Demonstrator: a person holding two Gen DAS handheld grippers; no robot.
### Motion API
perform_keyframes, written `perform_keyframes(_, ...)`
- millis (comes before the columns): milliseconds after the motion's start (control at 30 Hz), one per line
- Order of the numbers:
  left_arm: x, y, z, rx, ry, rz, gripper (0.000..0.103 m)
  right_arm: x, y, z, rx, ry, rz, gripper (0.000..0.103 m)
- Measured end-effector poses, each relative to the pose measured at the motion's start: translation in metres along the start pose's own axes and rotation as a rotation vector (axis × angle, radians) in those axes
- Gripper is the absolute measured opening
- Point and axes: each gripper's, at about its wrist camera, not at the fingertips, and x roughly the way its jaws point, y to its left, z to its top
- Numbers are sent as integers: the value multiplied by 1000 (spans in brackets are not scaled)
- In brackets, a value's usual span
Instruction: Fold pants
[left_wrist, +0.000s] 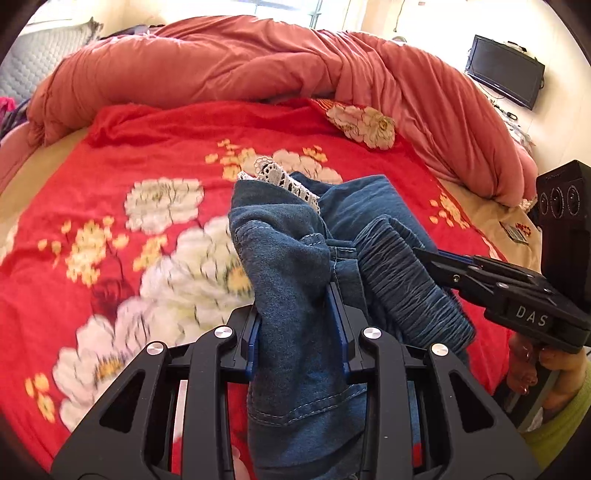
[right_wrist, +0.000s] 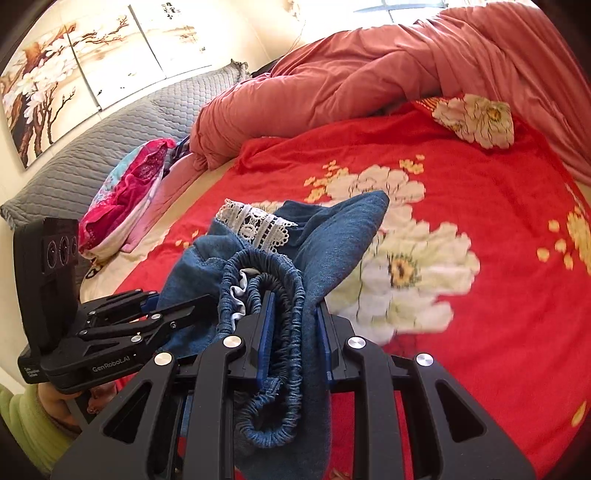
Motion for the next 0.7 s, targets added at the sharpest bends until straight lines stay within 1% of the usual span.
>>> perform_keyframes(167,10,6,20,5,-21,10,24,13,-7,21,-13,-12,-12,20)
perform_keyframes(433,32,25,40,-6,-30,27,24,41,-12,47,-46,4,-33,20)
perform_keyframes(600,48,38,46,-9,-37,26,24,61,-16,57,-64,11,-63,20)
perform_keyframes(700,61,45,43,-23,-19,24,24,75,-19,56,-75,29,-84,20)
